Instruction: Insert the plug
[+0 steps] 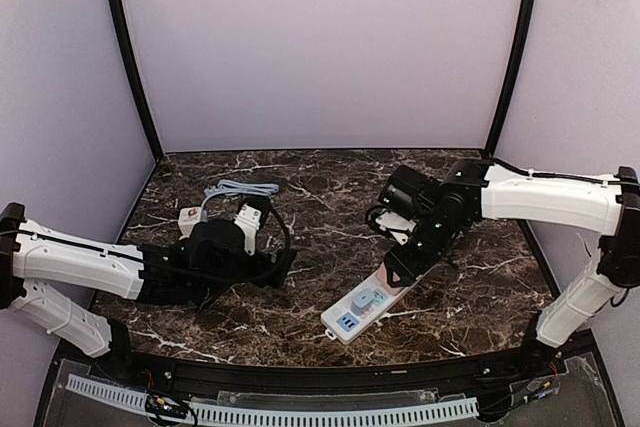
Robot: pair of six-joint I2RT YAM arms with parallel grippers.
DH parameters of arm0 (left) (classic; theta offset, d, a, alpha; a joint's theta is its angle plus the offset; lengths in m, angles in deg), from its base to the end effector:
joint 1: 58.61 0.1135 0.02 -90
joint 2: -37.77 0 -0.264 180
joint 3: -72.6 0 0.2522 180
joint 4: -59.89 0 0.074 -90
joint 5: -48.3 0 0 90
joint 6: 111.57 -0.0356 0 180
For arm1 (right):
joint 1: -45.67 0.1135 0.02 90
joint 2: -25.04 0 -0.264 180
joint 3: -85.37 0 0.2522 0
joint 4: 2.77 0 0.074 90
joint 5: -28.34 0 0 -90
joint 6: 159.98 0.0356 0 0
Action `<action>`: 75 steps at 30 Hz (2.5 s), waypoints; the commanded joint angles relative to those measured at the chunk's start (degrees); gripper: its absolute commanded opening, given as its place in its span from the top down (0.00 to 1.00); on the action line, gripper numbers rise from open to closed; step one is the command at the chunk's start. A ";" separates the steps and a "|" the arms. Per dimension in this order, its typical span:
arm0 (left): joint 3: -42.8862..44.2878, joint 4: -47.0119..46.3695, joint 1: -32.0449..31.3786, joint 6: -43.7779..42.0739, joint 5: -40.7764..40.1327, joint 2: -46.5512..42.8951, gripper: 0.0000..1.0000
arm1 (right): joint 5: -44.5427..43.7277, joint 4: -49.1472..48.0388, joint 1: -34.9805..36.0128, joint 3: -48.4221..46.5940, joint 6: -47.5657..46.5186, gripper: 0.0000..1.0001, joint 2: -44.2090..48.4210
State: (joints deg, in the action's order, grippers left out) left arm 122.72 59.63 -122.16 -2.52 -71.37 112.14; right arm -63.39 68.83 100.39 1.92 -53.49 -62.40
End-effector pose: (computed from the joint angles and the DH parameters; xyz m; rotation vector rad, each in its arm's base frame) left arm 0.1381 -0.2381 0.2215 0.4233 1.9113 -0.4432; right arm 0.1667 0.2337 0.2536 -0.9491 2.7554 0.1787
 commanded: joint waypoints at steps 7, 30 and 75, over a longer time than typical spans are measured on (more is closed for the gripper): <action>-1.70 0.80 0.18 0.73 -0.39 -2.09 0.01 | -1.06 -1.66 -0.15 -2.20 -1.91 1.00 -2.70; -2.60 0.24 0.18 0.38 -0.74 -2.93 0.01 | -2.17 -2.65 -1.19 -0.63 -1.88 1.00 -5.20; -3.57 -0.57 0.12 0.49 -0.73 -3.65 0.01 | -2.11 -2.47 -1.50 -0.27 -0.80 1.00 -8.78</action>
State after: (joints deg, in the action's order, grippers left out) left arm 120.62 59.54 -122.14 -2.28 -71.39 109.85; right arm -65.58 66.52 99.23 1.90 -54.89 -69.57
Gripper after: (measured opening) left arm 0.987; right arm 0.583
